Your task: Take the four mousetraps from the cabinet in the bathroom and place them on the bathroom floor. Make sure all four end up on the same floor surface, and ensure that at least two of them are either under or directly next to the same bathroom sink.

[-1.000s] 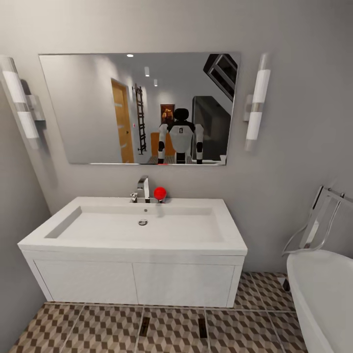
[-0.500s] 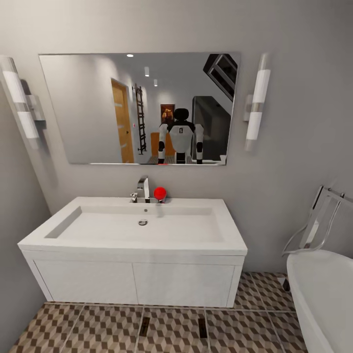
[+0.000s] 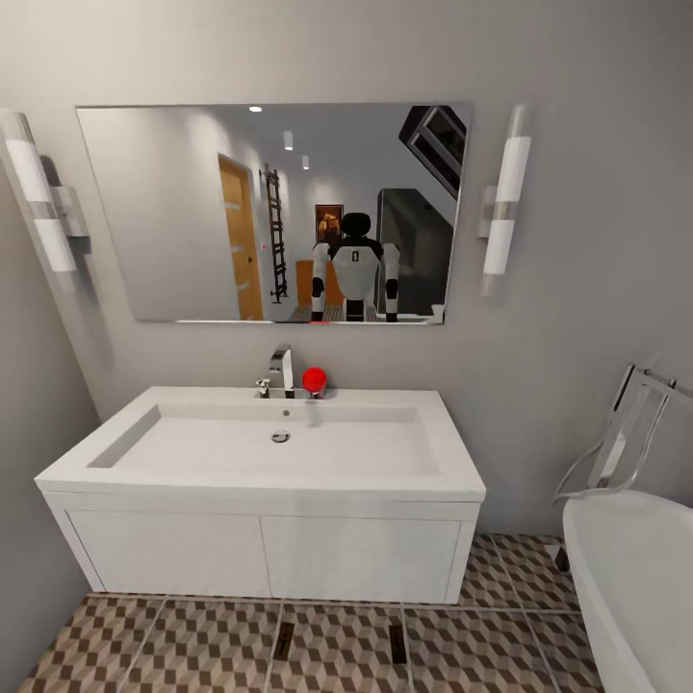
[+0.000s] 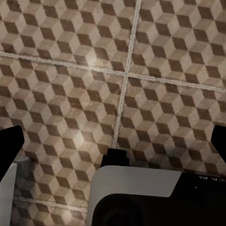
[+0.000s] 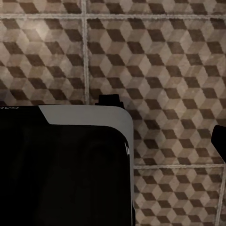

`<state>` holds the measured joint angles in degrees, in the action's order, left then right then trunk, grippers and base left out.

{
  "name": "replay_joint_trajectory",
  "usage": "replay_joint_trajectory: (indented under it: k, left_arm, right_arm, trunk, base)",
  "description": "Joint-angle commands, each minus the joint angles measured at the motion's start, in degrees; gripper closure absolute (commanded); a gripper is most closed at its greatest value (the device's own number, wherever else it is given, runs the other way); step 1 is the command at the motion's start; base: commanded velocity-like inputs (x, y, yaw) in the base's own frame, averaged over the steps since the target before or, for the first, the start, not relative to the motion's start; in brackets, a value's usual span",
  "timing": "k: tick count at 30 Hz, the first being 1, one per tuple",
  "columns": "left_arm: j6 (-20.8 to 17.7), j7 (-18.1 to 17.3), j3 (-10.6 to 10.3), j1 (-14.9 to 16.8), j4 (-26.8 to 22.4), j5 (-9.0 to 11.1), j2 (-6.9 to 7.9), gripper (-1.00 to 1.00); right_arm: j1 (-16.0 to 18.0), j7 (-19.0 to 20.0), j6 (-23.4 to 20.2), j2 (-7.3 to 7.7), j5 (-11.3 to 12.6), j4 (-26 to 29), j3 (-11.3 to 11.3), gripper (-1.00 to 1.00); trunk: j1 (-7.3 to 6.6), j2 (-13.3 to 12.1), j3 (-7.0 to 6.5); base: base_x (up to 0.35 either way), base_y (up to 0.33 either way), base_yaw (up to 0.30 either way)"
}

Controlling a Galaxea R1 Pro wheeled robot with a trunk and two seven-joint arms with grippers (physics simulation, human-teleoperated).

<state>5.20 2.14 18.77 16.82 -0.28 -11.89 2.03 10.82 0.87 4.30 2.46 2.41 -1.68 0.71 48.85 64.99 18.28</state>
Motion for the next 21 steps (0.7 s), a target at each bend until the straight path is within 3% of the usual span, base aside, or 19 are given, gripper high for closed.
replay_joint_trajectory:
  k: [1, 21]
  left_arm:
    - [0.2, 0.2, 0.4, 0.1, 0.1, -0.6, -0.02, -1.00]
    - [0.3, 0.2, 0.4, 0.1, 0.1, -0.7, -0.09, -1.00]
  right_arm:
    - [0.1, 0.1, 0.4, 0.01, 0.3, -0.2, 0.1, -1.00]
    - [0.1, 0.5, 0.4, -0.07, 0.2, -0.2, 0.1, -1.00]
  trunk:
    - [0.00, 0.0, 0.07]
    - [0.00, 0.0, 0.07]
  base:
    - [0.000, 0.000, 0.000]
    - [0.000, 0.000, 0.000]
